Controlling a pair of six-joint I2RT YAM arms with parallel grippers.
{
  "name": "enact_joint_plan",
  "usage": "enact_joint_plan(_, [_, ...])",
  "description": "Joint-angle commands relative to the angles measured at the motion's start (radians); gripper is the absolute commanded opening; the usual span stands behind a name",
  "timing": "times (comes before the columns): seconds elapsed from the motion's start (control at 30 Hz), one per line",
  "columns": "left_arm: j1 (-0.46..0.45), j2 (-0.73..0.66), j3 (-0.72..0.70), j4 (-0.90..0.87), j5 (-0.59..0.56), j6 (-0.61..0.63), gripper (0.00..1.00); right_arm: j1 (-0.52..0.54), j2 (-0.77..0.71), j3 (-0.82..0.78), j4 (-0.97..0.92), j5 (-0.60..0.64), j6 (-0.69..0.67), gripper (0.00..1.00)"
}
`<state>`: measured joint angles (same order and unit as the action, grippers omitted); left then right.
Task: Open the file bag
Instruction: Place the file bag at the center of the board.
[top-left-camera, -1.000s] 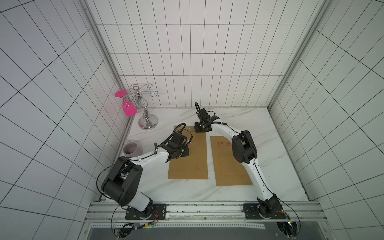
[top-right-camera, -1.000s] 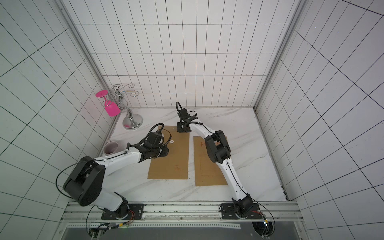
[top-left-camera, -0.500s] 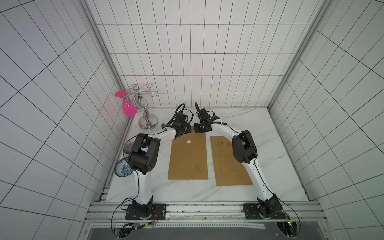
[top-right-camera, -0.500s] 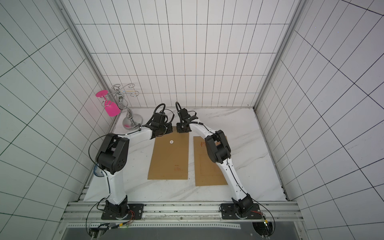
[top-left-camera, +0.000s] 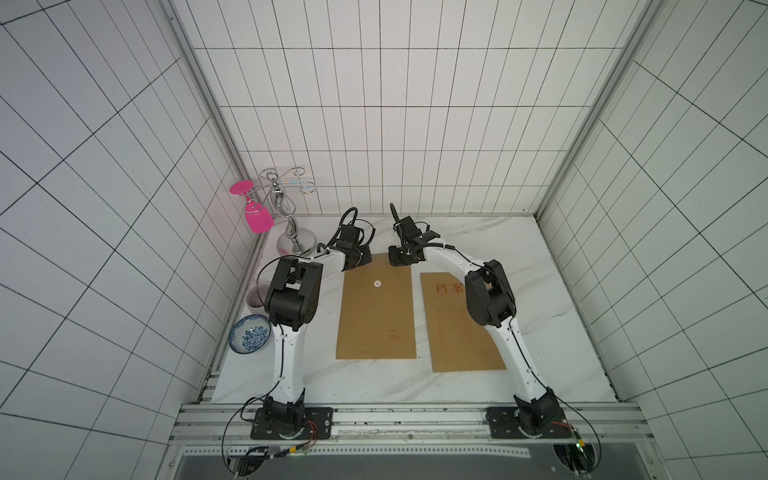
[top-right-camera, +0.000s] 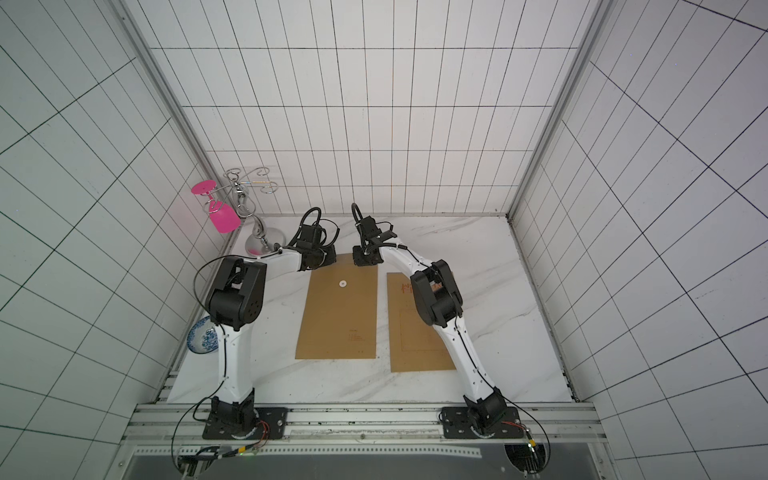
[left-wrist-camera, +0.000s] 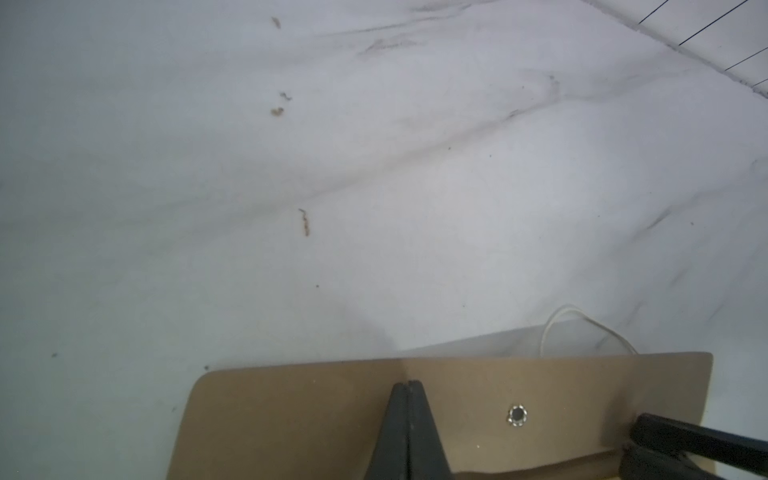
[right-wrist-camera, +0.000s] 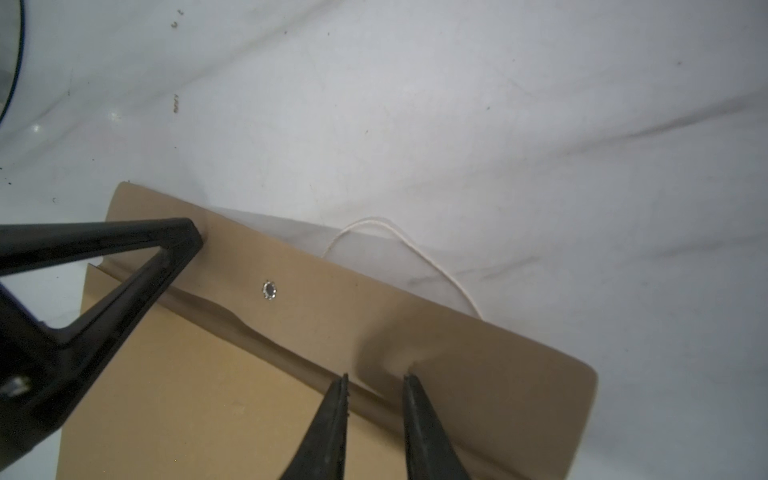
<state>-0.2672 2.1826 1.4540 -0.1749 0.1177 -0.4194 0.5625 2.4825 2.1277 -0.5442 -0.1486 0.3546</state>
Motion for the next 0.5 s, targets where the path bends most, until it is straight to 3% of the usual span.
enact_joint_plan(0.0, [-0.007,0.015,-0.023,0.012,0.018,0.020,0.00,-0.012,-0.034,0.026,-0.032,-0.021,-0.007,0.27])
enact_joint_plan(0.2, [-0.007,0.004,-0.036,0.014,0.028,0.025,0.00,-0.002,-0.016,0.090,-0.002,-0.072,0.067,0.40])
enact_joint_plan(0.47, [-0.007,-0.009,-0.040,0.013,0.043,0.044,0.00,0.005,0.098,0.184,0.024,-0.101,0.169,0.38])
